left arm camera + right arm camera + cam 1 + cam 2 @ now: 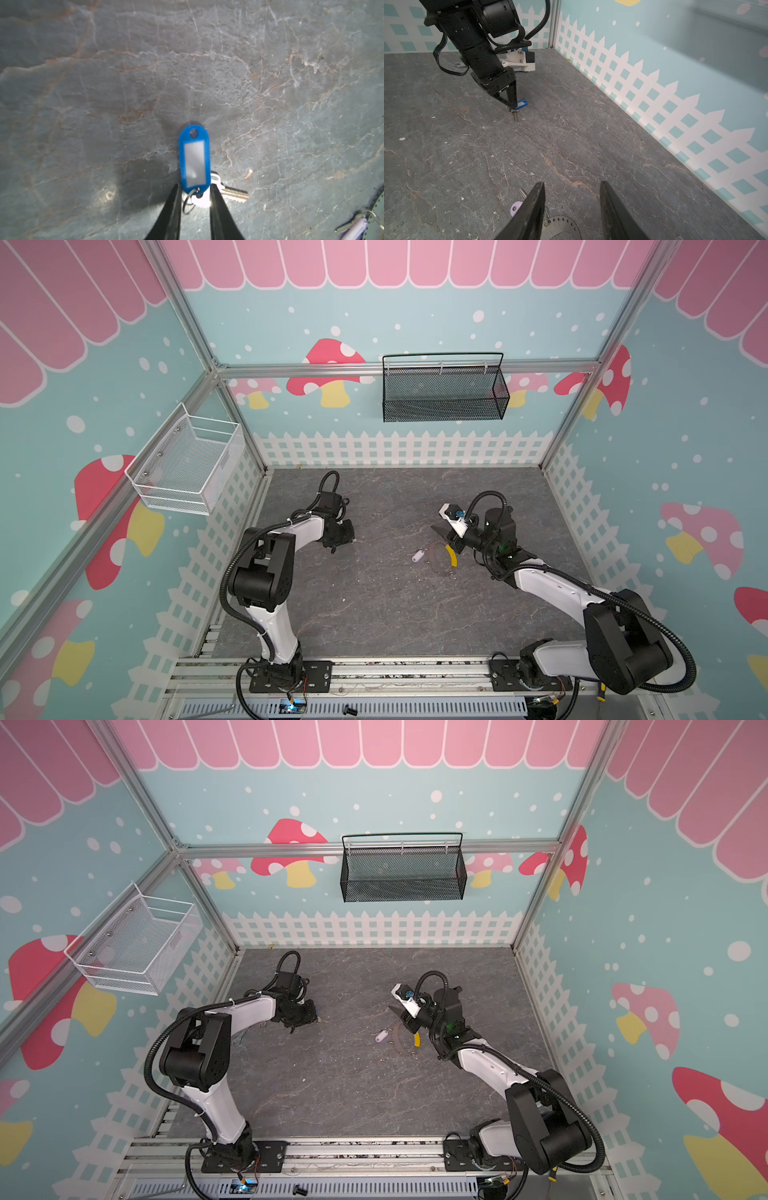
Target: Put the keys on the keyring
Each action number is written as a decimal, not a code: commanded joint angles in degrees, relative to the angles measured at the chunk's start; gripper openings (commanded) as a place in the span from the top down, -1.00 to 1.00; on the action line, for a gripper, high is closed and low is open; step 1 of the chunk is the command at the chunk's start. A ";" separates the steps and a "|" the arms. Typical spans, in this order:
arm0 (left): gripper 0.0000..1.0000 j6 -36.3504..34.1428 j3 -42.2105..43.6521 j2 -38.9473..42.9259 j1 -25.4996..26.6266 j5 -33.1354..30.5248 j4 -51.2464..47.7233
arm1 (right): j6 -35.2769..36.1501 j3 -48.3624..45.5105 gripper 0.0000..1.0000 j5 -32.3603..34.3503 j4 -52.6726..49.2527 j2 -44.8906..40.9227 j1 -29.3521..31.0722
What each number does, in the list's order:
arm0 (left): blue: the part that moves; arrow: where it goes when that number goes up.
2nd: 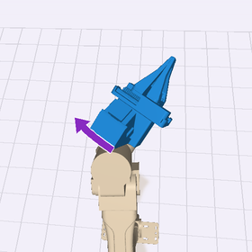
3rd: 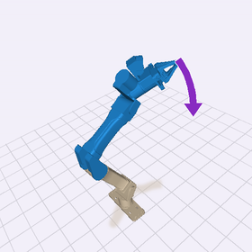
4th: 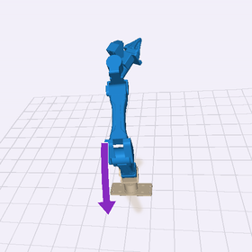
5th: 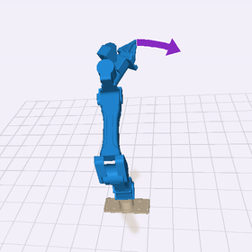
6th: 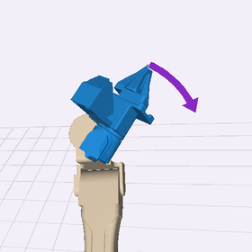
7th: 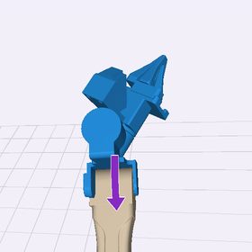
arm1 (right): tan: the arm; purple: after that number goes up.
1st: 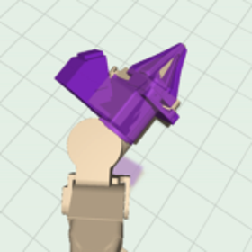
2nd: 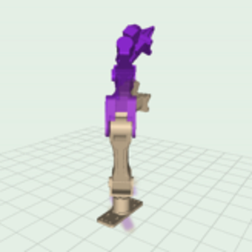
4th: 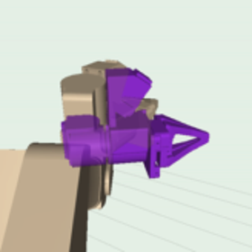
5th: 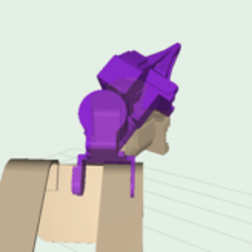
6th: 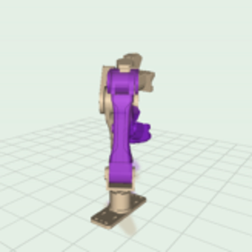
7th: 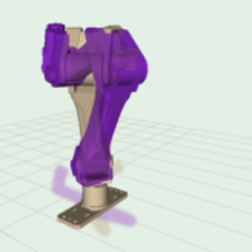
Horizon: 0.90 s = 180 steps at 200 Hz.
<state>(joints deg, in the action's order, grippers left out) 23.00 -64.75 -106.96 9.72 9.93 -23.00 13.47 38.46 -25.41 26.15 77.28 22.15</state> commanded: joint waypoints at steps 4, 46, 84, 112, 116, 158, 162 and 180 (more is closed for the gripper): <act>0.61 -0.94 0.57 -0.31 -0.38 0.35 -0.09 | -0.03 1.75 0.11 -0.83 0.05 0.41 0.34; 0.71 -2.21 1.19 0.73 -0.40 0.02 -0.28 | -0.86 1.53 0.12 -0.61 0.43 0.55 0.38; 0.65 -3.40 1.65 1.69 -0.39 -0.02 -1.01 | -1.66 1.45 0.12 -0.29 0.30 1.33 0.52; 0.17 -2.69 5.24 5.98 -0.40 -4.54 -0.72 | -2.52 1.06 0.11 1.40 -1.16 1.68 0.52; 0.13 -2.68 6.12 6.99 -0.48 -5.08 -0.38 | -2.67 1.01 0.11 1.72 -1.54 1.78 0.52; -0.01 -2.02 12.59 16.79 -0.53 -9.16 0.86 | -2.02 1.26 0.11 3.13 -7.93 2.71 0.52; -0.02 -2.22 13.05 17.91 -0.38 -9.43 0.98 | -1.34 1.42 0.11 3.13 -9.13 2.72 0.51; -0.01 -6.11 14.85 22.65 2.73 -11.21 2.12 | 5.83 1.64 0.11 2.89 -14.72 2.01 0.48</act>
<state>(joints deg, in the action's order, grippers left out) 20.10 -51.66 -89.80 9.74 2.66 -22.83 12.12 38.54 -22.72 19.66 79.44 22.20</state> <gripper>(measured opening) 0.506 0.447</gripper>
